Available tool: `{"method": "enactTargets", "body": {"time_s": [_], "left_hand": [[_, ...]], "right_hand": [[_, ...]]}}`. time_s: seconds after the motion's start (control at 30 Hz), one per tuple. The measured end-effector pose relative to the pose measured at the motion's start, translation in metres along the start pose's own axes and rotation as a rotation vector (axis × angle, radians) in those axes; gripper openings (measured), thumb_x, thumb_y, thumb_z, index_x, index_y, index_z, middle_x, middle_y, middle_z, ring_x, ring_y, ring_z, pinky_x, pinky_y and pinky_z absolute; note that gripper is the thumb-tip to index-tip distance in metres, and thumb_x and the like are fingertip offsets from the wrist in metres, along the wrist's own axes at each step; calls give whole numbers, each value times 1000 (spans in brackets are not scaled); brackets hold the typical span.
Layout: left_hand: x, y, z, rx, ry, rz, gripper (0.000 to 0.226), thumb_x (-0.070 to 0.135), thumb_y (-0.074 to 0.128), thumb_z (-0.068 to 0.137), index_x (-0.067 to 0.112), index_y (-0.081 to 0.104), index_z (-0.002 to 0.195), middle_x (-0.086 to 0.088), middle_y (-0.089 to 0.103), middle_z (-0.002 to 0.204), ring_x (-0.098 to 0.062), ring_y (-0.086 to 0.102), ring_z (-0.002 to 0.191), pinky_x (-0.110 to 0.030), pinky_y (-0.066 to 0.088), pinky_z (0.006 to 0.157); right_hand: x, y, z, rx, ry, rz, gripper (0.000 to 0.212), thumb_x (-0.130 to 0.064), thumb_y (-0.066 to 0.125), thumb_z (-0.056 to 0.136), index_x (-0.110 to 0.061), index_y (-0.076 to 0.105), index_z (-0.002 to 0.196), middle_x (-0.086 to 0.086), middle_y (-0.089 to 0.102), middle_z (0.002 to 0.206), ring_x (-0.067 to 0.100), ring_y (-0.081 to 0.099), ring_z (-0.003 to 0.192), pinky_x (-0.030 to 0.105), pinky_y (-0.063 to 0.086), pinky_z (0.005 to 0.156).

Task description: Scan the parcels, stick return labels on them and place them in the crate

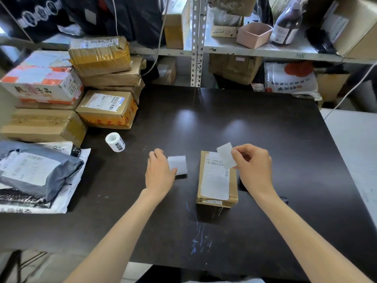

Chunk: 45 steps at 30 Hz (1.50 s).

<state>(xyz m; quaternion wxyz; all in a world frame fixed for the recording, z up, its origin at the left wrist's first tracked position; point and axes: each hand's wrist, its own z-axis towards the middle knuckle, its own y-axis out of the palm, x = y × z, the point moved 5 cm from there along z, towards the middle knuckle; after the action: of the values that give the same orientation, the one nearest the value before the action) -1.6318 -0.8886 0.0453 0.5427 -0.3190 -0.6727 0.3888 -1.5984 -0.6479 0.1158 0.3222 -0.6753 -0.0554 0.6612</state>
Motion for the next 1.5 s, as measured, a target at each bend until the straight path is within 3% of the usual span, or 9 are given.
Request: {"method": "enactTargets", "body": {"time_s": [0.1,0.23,0.43,0.73,0.9,1.03,1.1,1.27,1.5], "left_hand": [[31,-19,-12,107,103,-117,33,32,73,84,13,54,104,-1,55,104,-17,55,94,-25,44,74],[67,-9,-28,-451,-300,-797,44,56,56,88,14,69,82,3,68,72,-8,64,61,-20,48,51],[77,-7,-31,-551,-275,-934,25,13,66,89,-4,70,108,-21,71,108,-22,70,92,-35,58,88],[74,1,-44,-539,-272,-1009,30,-4,73,80,1,63,107,-16,70,108,-20,71,94,-21,59,70],[71,-8,-40,-281,-141,-1100,30,2,74,82,10,61,108,-8,69,97,-13,69,83,-16,53,64],[68,-7,-43,-287,-130,-1182,30,7,74,83,12,61,109,-3,69,93,-11,72,83,-18,54,66],[67,-3,-44,-298,-148,-1181,32,7,74,83,11,60,111,-5,69,96,-11,72,85,-20,57,67],[55,9,-46,-240,-193,-1064,36,5,79,77,14,60,106,-2,69,93,-6,71,77,-15,53,61],[46,37,-48,-198,-115,-651,36,5,79,75,17,56,100,1,65,88,-14,66,83,-20,53,67]], "right_hand": [[-12,5,-5,-10,-158,-82,14,-16,62,92,-18,67,79,-7,67,73,7,62,69,22,48,63],[-32,15,-27,8,-682,-391,10,-6,67,89,-5,66,80,5,61,73,20,57,58,32,50,51],[-19,22,-55,-130,-1021,-580,16,-2,81,74,-5,70,86,9,68,84,24,64,69,33,51,42],[-12,14,-73,-132,-1225,-706,25,-9,84,70,-4,74,93,11,72,90,21,70,80,28,56,51],[-7,-5,-66,-35,-906,-540,36,-36,80,75,-5,71,92,8,71,91,19,67,78,26,55,53],[16,-11,-51,-99,62,232,24,-27,74,84,-14,62,99,-1,70,92,11,67,76,20,54,60],[23,-4,-46,-128,356,528,19,-14,73,84,-9,62,99,4,74,86,15,70,69,21,55,56],[28,4,-39,-118,433,571,17,4,75,79,-2,62,89,7,74,73,21,70,61,23,57,54],[52,26,-32,-143,240,-49,19,-2,73,80,-12,59,89,3,67,73,14,66,68,30,56,66]]}}
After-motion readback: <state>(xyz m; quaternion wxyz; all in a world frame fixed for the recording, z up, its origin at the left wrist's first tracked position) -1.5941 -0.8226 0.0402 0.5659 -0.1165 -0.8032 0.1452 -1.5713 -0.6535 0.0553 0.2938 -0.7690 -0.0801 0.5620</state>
